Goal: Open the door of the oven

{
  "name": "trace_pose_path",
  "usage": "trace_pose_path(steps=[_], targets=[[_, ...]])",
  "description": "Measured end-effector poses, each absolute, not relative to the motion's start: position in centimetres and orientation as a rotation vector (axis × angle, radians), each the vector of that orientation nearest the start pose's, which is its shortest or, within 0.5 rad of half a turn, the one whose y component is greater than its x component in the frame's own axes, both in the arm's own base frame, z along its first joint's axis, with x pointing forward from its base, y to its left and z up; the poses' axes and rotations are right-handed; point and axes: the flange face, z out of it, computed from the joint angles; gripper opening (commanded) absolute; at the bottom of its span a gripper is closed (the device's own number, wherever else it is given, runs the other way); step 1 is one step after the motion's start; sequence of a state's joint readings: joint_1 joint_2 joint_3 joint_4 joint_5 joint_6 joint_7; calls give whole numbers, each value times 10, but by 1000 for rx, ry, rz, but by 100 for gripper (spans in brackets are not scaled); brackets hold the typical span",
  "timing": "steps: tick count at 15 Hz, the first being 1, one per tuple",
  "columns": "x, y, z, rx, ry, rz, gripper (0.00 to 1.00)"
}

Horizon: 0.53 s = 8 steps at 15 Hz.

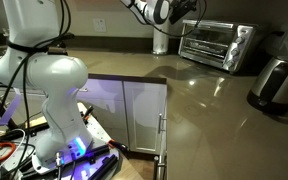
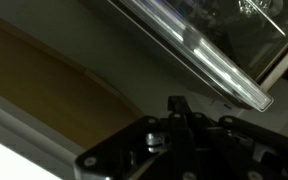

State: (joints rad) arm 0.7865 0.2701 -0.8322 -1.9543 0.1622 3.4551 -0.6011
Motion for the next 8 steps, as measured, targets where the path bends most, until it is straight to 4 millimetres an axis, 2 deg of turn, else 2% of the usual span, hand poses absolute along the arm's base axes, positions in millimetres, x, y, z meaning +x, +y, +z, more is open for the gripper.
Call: trace_pose_path(steps=[4,8], targets=[[641,9,545,-2843,-772,-2130,0],[647,9,530,-2868,-762,-2103,0]])
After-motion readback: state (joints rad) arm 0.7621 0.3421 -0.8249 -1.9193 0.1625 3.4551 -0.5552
